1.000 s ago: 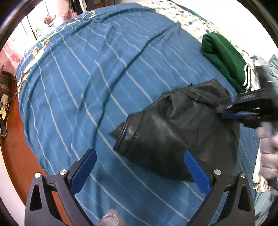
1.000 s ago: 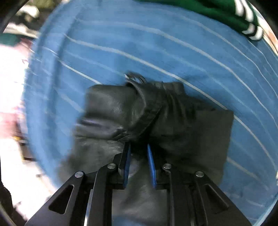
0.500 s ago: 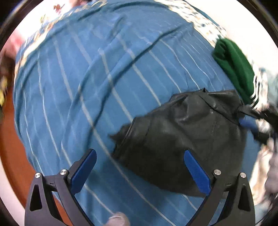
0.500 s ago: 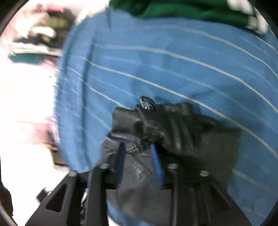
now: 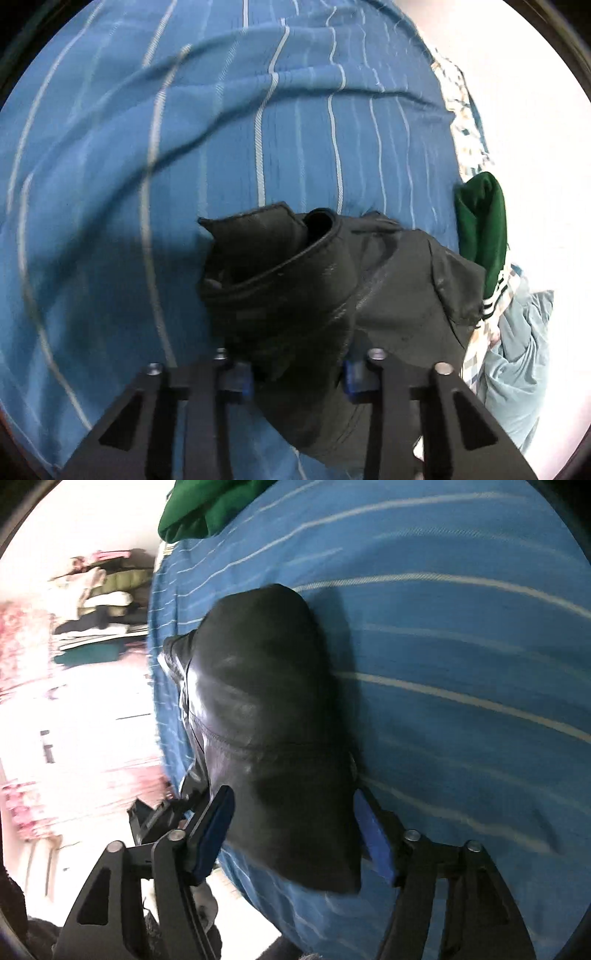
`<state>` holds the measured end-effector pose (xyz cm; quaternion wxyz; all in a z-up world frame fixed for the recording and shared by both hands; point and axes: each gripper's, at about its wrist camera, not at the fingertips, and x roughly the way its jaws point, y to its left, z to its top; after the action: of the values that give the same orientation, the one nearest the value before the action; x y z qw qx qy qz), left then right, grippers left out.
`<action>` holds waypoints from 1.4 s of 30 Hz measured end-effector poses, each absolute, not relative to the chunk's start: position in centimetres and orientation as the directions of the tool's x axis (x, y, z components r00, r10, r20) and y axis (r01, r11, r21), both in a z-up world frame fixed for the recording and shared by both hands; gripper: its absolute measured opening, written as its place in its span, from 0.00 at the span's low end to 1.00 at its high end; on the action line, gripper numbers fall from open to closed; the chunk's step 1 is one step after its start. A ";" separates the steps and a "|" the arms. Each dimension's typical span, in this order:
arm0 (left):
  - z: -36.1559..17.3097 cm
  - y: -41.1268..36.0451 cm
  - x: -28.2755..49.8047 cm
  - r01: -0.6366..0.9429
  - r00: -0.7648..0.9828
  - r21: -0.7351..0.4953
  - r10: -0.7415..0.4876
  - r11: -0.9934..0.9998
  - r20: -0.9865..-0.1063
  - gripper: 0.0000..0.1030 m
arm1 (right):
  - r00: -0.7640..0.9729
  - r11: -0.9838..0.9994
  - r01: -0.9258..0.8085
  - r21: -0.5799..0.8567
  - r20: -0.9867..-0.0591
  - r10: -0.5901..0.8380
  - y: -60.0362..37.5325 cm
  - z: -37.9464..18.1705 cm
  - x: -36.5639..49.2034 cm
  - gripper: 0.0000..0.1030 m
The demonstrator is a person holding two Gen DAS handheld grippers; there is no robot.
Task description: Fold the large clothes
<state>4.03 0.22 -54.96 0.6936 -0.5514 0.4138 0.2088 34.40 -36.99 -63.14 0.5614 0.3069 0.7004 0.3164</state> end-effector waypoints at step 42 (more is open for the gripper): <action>-34.1 3.3 44.8 -0.260 0.784 -0.647 -0.235 0.717 -0.575 0.26 | 0.256 0.155 -0.012 0.988 -0.147 0.955 -27.5 -51.3 68.9 0.45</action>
<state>44.79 3.30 -34.05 0.8663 -0.3761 0.3288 0.0072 68.86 -27.47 -51.35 0.6047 0.5124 0.4604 0.3998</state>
